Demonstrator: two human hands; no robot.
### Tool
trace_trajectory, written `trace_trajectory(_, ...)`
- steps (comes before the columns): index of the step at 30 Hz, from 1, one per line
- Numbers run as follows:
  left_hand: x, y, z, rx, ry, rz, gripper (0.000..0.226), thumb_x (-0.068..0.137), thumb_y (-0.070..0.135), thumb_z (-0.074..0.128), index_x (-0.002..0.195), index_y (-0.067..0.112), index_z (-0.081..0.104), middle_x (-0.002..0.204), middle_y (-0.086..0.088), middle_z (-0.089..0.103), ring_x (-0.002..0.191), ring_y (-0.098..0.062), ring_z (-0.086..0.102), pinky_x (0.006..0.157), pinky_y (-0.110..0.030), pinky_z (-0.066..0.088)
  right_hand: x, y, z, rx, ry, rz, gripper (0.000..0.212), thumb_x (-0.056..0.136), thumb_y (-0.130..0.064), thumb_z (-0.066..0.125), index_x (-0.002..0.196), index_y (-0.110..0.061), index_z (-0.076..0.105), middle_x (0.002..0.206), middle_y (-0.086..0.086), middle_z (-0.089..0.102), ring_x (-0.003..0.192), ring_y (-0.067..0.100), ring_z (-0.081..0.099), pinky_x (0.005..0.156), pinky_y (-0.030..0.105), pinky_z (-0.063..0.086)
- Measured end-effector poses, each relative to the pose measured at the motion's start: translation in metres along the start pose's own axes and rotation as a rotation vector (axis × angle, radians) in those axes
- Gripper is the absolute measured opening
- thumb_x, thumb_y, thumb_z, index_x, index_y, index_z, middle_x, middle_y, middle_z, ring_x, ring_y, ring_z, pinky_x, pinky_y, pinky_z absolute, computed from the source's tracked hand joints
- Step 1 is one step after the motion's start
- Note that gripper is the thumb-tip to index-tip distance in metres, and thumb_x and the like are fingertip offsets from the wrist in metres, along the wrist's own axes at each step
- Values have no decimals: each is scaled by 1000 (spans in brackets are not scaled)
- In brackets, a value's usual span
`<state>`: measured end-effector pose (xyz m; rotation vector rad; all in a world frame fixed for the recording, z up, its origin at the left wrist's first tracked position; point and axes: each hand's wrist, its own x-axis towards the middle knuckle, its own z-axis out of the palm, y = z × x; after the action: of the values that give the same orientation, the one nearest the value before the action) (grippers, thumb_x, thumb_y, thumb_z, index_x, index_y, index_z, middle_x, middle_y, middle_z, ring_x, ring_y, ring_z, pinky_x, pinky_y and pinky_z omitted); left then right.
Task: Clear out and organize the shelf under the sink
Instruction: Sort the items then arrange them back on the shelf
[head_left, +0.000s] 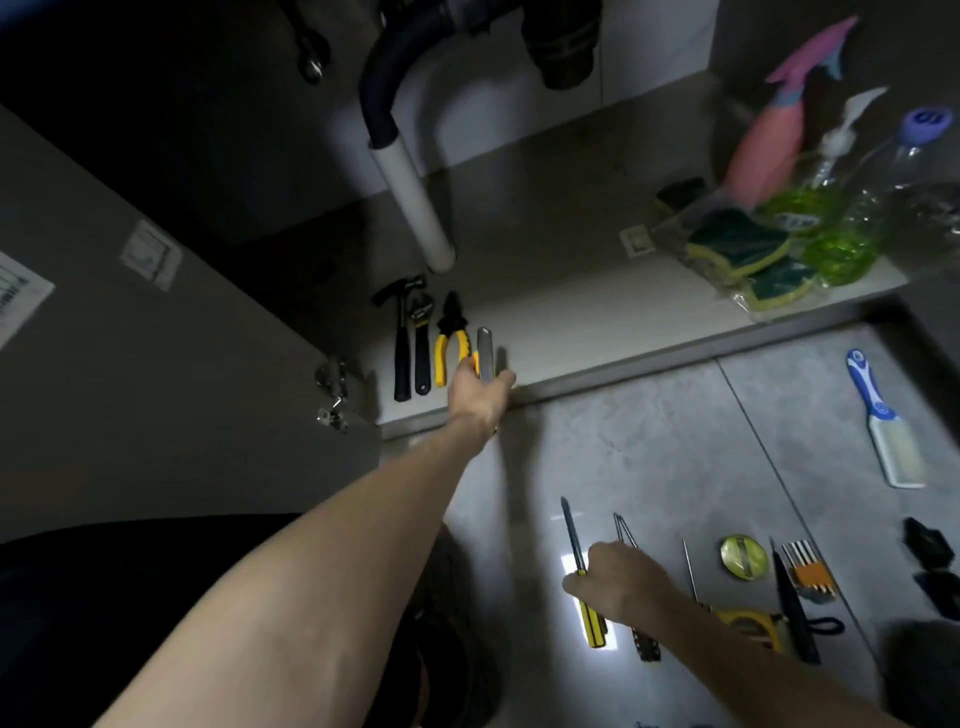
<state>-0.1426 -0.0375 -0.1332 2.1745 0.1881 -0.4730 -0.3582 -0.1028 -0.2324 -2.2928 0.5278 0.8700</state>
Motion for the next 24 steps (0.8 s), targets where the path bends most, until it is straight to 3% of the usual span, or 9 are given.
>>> trace_trajectory(2, 24, 22, -1, 62, 40, 47, 22, 85, 20, 62, 103, 18, 50, 99, -15, 64, 90, -35, 66, 81, -42, 55, 7, -4, -12, 140, 76, -29, 38, 75, -53, 50, 70, -15, 48, 74, 4, 62, 71, 21, 62, 59, 32, 41)
trace_trajectory(4, 45, 36, 0, 157, 71, 59, 25, 89, 22, 62, 109, 9, 53, 104, -16, 65, 96, -36, 66, 83, -40, 56, 14, -7, -28, 329, 201, -84, 35, 71, -53, 51, 70, -19, 47, 60, -1, 56, 56, 14, 52, 57, 32, 43)
trace_trajectory(8, 71, 45, 12, 343, 75, 72, 38, 93, 29, 58, 123, 6, 59, 116, -18, 66, 109, -38, 62, 90, -35, 51, 28, -21, -70, 664, 459, -214, 27, 72, -47, 59, 76, -22, 48, 51, -7, 50, 50, 9, 40, 60, 35, 45)
trace_trajectory(11, 85, 42, 22, 467, 71, 105, 37, 92, 26, 57, 120, 2, 62, 120, -21, 65, 113, -39, 60, 89, -34, 49, 51, -37, -107, 770, 586, -234, 27, 78, -39, 66, 73, -18, 50, 51, -7, 48, 53, 13, 42, 62, 39, 47)
trace_trajectory(14, 96, 42, 26, 581, 89, 169, 32, 88, 23, 60, 111, 2, 66, 115, -21, 66, 109, -40, 62, 76, -31, 45, 83, -46, -141, 699, 633, -214, 24, 84, -33, 70, 76, -17, 53, 53, -8, 51, 56, 15, 49, 64, 37, 47)
trace_trajectory(18, 109, 50, 24, 625, 91, 169, 29, 86, 20, 61, 108, 2, 67, 117, -21, 65, 112, -41, 60, 82, -34, 49, 120, -58, -178, 548, 636, -137, 25, 84, -40, 67, 74, -20, 57, 64, -4, 64, 75, 25, 65, 71, 35, 51)
trace_trajectory(21, 114, 55, 25, 679, 65, 152, 30, 86, 22, 65, 110, 4, 67, 121, -20, 64, 114, -38, 61, 88, -35, 51, 142, -72, -197, 465, 632, -63, 26, 83, -46, 64, 78, -21, 61, 85, 3, 71, 90, 33, 66, 78, 35, 53)
trace_trajectory(24, 116, 53, 24, 767, 57, 198, 38, 83, 26, 71, 116, 6, 64, 129, -18, 57, 117, -37, 59, 90, -36, 50, 154, -88, -208, 328, 633, -80, 30, 84, -47, 63, 85, -18, 65, 93, 10, 71, 93, 37, 65, 78, 37, 55)
